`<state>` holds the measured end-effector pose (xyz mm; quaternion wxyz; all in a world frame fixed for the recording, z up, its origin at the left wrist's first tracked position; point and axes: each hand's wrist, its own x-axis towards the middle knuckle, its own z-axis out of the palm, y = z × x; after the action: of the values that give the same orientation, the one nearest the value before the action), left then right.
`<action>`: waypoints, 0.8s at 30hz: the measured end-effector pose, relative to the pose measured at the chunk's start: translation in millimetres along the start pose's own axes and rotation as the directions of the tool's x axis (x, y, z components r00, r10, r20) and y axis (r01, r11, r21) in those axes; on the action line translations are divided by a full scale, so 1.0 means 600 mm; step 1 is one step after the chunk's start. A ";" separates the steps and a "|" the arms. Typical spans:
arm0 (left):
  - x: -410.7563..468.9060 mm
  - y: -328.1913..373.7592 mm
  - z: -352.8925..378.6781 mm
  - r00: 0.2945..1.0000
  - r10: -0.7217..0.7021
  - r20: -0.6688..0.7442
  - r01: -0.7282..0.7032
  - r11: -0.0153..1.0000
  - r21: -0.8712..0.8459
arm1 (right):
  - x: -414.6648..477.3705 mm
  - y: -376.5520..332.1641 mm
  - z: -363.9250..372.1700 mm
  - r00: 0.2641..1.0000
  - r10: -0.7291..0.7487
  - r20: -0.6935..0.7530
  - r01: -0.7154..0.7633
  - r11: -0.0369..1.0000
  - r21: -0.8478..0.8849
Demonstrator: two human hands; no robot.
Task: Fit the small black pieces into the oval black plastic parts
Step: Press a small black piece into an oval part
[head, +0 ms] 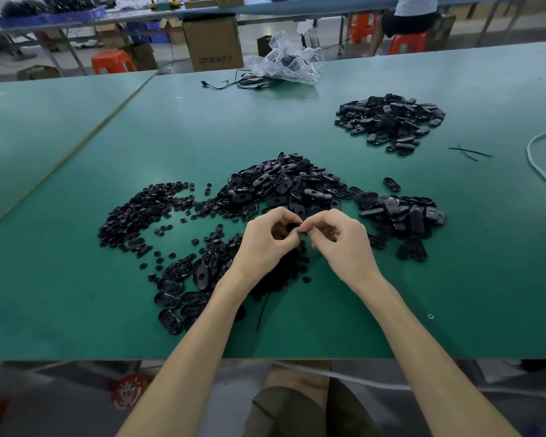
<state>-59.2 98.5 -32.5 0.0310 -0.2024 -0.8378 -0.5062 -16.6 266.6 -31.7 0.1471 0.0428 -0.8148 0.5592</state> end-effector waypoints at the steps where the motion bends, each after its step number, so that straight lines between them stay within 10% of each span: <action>1: 0.000 0.000 0.000 1.000 0.011 -0.002 -0.011 1.000 -0.017 | 0.000 -0.001 -0.001 1.000 0.000 -0.016 0.000 1.000 0.009; 24: 0.003 0.001 0.000 0.999 0.011 -0.040 -0.013 0.999 -0.034 | 0.001 0.001 0.004 0.997 0.017 -0.077 -0.016 1.000 0.012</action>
<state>-60.9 99.2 -31.7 0.0473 -0.1979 -0.8269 -0.5242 -17.9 264.8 -32.8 0.1734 0.0152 -0.8055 0.5664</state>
